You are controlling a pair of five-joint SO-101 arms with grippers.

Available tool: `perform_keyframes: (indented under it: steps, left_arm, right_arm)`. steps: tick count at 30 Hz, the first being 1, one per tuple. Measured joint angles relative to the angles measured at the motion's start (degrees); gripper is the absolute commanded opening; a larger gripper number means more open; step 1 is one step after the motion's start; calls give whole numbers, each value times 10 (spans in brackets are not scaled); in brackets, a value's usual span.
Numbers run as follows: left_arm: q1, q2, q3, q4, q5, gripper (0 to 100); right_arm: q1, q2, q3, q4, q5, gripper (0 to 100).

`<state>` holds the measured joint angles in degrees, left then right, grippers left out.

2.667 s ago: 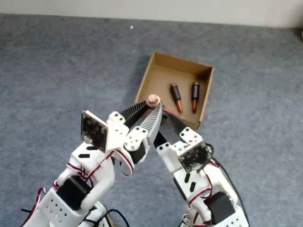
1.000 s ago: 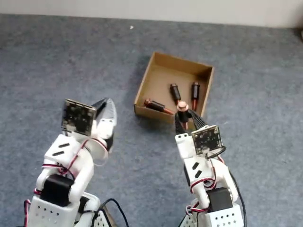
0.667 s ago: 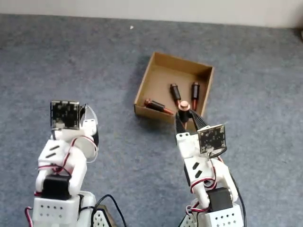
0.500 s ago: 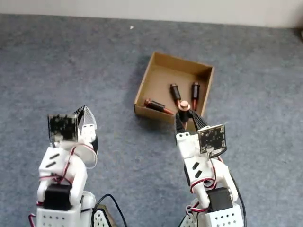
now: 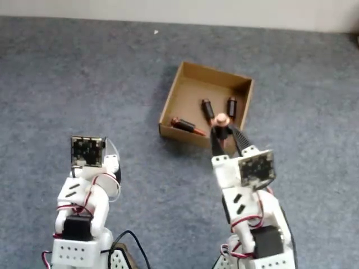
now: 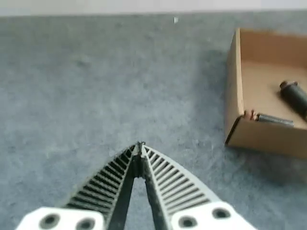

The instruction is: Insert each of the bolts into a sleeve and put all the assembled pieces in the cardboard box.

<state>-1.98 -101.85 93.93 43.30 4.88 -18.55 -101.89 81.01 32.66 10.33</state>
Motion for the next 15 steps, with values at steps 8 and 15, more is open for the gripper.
perform_keyframes:
  steps: [8, 15]
  left_arm:
    - [0, 2, 19, -14, 0, 7]
    - [0, 4, 20, 79, 0, 8]
  right_arm:
    - [0, 295, -215, 3, 2, 5]
    - [12, 638, -418, 3, 2, 5]
